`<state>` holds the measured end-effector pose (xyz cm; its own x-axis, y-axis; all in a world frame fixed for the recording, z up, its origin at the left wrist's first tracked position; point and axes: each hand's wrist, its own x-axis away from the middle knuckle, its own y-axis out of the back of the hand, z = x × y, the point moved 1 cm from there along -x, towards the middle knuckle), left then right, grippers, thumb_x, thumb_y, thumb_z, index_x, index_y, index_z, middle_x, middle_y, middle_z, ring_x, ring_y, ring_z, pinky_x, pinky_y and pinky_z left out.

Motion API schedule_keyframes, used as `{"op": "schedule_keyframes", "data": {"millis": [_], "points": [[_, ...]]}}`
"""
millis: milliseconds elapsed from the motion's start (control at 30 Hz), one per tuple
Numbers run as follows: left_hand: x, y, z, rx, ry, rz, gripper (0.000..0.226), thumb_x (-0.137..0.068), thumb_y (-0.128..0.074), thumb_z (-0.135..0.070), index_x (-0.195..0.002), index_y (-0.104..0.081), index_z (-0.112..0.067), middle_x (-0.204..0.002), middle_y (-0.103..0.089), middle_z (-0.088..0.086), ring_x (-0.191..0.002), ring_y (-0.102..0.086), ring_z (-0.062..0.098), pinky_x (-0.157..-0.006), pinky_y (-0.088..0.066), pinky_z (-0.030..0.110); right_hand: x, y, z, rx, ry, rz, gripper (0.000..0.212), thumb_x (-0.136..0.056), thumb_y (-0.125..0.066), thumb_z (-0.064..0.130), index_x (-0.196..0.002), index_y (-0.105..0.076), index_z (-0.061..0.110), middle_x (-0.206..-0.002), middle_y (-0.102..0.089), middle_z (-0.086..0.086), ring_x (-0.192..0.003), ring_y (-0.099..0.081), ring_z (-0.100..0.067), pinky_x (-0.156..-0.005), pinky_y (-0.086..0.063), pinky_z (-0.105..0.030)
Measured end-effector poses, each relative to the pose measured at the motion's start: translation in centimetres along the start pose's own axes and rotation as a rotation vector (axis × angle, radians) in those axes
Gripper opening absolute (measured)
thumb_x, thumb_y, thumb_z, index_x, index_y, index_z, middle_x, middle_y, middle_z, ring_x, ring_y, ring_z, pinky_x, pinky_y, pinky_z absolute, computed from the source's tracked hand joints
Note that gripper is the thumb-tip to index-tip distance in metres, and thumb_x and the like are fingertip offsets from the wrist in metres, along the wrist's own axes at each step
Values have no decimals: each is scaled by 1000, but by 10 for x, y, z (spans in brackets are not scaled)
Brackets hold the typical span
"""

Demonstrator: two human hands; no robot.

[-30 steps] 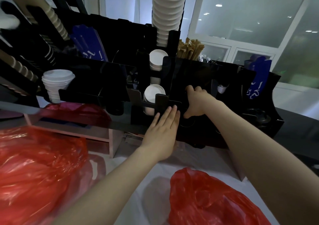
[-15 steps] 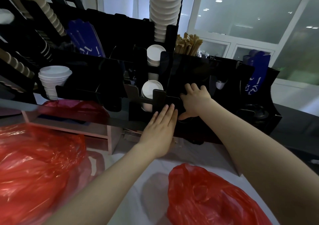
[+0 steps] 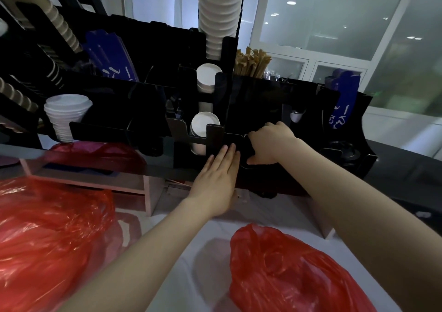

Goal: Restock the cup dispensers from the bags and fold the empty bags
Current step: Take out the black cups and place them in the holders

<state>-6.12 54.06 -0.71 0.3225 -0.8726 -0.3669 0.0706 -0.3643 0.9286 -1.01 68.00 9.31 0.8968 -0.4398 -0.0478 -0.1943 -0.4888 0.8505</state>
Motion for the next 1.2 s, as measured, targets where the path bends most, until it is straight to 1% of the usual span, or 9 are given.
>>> {"op": "schedule_keyframes", "data": {"millis": [133,200,333,533,733,867,967,1067,1200], "points": [[1,-1,0,23,0,4,85,-93,-49,-33,-150,8,-9,-157,20,6,-143,23,20,-116,7,34,11,-10,-1,-60,43,6,46,-84,-54,55,-110,-59,18,-91,-56,1,-94,-59,-23,-76,-34,-34],[2,-2,1,27,-4,15,85,-92,-48,-36,-150,7,-8,-158,19,7,-143,22,20,-117,6,35,12,-11,0,-98,46,-36,42,-83,-54,53,-106,-60,18,-89,-57,1,-91,-59,-23,-75,-34,-34],[4,-1,2,23,-8,16,86,-91,-50,-36,-150,6,-8,-158,17,7,-144,20,20,-117,5,34,9,-8,5,-57,-11,-57,46,-85,-54,54,-111,-57,17,-102,-62,-2,-95,-60,-25,-83,-38,-39],[6,3,0,47,-51,-10,87,-89,-53,-34,-151,3,-9,-159,13,7,-145,17,19,-116,4,33,12,-9,6,9,-2,-25,55,-86,-55,53,-124,-51,14,-112,-60,-5,-104,-57,-26,-85,-39,-37],[7,8,-5,51,-51,-19,86,-89,-51,-32,-151,6,-11,-159,15,5,-144,18,17,-117,6,32,23,-18,2,-22,9,-102,59,-87,-54,53,-129,-51,12,-137,-42,-10,-125,-38,-29,-97,-37,-38],[6,9,-12,44,-46,-82,82,-89,-46,-26,-150,7,-11,-159,15,5,-144,18,16,-117,7,32,41,-28,-1,-139,-7,-212,80,-88,-55,49,-148,-23,7,-152,-27,-12,-141,-21,-30,-114,-22,-44],[1,10,-20,49,-44,-122,81,-91,-46,-25,-150,8,-12,-159,15,6,-145,16,17,-117,6,32,59,-34,-7,-236,10,-277,84,-89,-55,47,-151,-12,11,-158,-15,-9,-146,-9,-26,-116,-14,-44],[-7,9,-29,47,-48,-145,83,-91,-48,-27,-150,8,-13,-159,14,7,-145,16,17,-117,7,32,79,-40,-15,-328,12,-335,81,-89,-56,43,-151,-15,14,-159,-15,-6,-146,-8,-23,-117,-14,-41],[-25,5,-51,68,-82,-176,85,-90,-50,-28,-150,10,-15,-159,15,6,-144,18,16,-112,12,29,108,-53,-40,-442,-42,-413,69,-88,-60,35,-146,-33,12,-153,-32,-8,-144,-19,-23,-117,-18,-35]]}}
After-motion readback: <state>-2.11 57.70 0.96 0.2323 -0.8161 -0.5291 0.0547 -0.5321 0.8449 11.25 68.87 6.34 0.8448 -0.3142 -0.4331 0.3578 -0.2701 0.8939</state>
